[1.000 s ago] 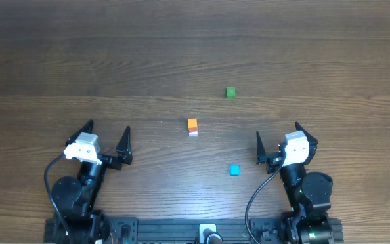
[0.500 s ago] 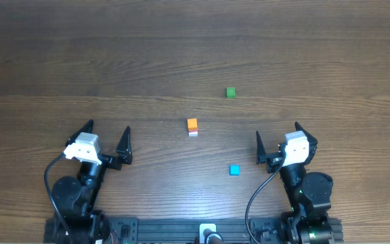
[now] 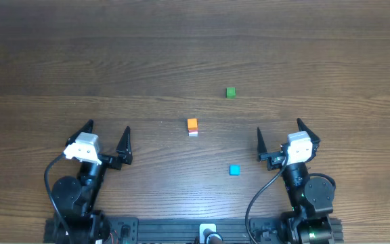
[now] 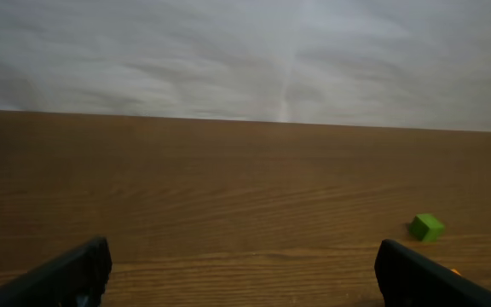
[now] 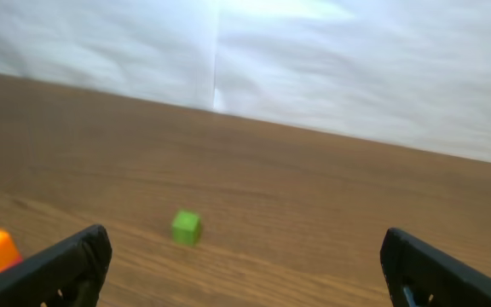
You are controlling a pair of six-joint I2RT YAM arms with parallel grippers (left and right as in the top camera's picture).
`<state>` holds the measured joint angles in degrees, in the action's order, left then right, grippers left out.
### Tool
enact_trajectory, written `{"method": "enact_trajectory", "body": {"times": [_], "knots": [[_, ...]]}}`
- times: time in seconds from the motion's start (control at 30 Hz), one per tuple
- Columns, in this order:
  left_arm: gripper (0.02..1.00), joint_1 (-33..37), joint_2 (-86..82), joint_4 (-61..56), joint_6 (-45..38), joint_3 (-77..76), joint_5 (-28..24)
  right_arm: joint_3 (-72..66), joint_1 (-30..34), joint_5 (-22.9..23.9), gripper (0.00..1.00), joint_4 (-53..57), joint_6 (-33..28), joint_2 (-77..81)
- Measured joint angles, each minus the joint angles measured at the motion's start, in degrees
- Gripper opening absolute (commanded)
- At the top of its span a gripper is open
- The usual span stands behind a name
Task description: Stack Cubes
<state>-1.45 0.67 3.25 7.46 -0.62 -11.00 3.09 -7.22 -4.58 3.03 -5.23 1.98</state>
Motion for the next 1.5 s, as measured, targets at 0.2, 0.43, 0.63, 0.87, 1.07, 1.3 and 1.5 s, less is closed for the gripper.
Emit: {"method": "enact_trajectory", "body": {"times": [0.2, 0.43, 0.63, 0.87, 1.07, 1.3, 1.5], "knots": [[1.000, 0.0, 0.0, 0.0, 0.0, 0.0, 0.0, 2.8, 0.0, -3.7, 0.989, -1.8, 2.4, 8.5], [0.998, 0.0, -0.1, 0.1, 0.0, 0.0, 0.0, 24.7, -0.1, -9.6, 0.989, 5.9, 6.1, 36.0], [1.000, 0.0, -0.1, 0.1, 0.0, 0.0, 0.0, 42.7, -0.2, -10.4, 0.991, 21.8, 10.2, 55.9], [1.000, 0.0, -0.1, 0.1, -0.2, 0.0, 0.0, 60.4, -5.8, -7.9, 0.991, 34.0, 13.0, 75.3], [0.998, 0.0, -0.2, 0.1, -0.2, 0.0, 0.0, 73.0, -11.9, -0.7, 0.991, 42.1, 17.4, 88.4], [1.000, 0.0, -0.1, 0.1, -0.2, 0.0, 0.0, 82.8, -14.0, 5.5, 0.991, 47.9, 22.7, 103.9], [0.998, 0.0, -0.2, 0.1, -0.2, 0.0, 0.0, 83.8, -14.0, 6.3, 0.991, 46.8, 25.0, 112.8]]}}
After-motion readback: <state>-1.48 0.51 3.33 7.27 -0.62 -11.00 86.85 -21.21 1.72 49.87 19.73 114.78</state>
